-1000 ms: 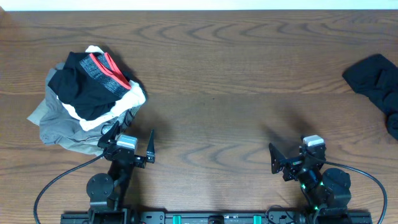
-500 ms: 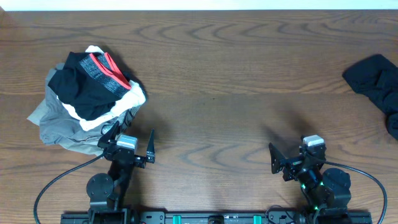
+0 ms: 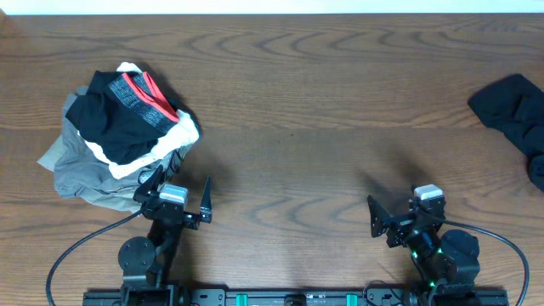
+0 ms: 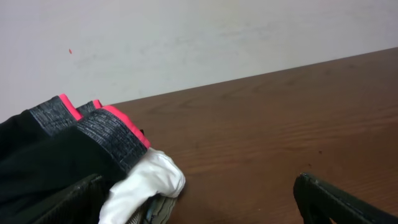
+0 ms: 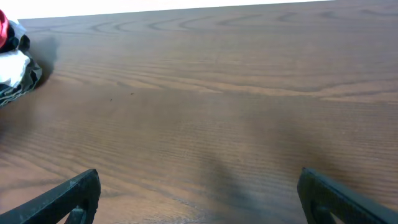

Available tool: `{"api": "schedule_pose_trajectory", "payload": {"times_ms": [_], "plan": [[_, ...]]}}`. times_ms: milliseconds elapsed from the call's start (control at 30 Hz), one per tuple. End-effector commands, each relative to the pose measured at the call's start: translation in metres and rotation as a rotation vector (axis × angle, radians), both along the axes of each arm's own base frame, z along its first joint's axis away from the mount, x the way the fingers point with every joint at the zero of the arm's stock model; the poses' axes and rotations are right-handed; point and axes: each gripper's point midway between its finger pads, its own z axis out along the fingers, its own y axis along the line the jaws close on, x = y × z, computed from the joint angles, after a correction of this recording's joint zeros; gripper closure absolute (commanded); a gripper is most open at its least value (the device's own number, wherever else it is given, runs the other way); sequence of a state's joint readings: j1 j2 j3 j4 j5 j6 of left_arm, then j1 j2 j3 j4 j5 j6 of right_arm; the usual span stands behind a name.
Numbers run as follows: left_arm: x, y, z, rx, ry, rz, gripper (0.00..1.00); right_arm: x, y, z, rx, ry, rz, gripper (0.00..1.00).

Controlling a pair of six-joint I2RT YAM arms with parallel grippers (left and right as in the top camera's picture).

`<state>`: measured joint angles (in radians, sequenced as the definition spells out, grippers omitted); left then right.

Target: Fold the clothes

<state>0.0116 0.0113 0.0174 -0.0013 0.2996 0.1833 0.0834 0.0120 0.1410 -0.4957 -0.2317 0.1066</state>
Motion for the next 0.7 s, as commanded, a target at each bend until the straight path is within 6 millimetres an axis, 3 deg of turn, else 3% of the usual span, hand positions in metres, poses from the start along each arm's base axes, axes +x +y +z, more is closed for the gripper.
{"api": "schedule_pose_trajectory", "payload": {"times_ms": [0,667], "plan": [[-0.0006,0.0007,-0.0168,0.001,0.056,0.002,0.02,0.0006,-0.0019,0.0004,0.012,-0.002,-0.012,0.01],[-0.0001,0.0007,-0.0133,0.001,0.042,0.002,0.02,0.0006,-0.0019,0.0004,0.012,-0.002,-0.012,0.01]]}}
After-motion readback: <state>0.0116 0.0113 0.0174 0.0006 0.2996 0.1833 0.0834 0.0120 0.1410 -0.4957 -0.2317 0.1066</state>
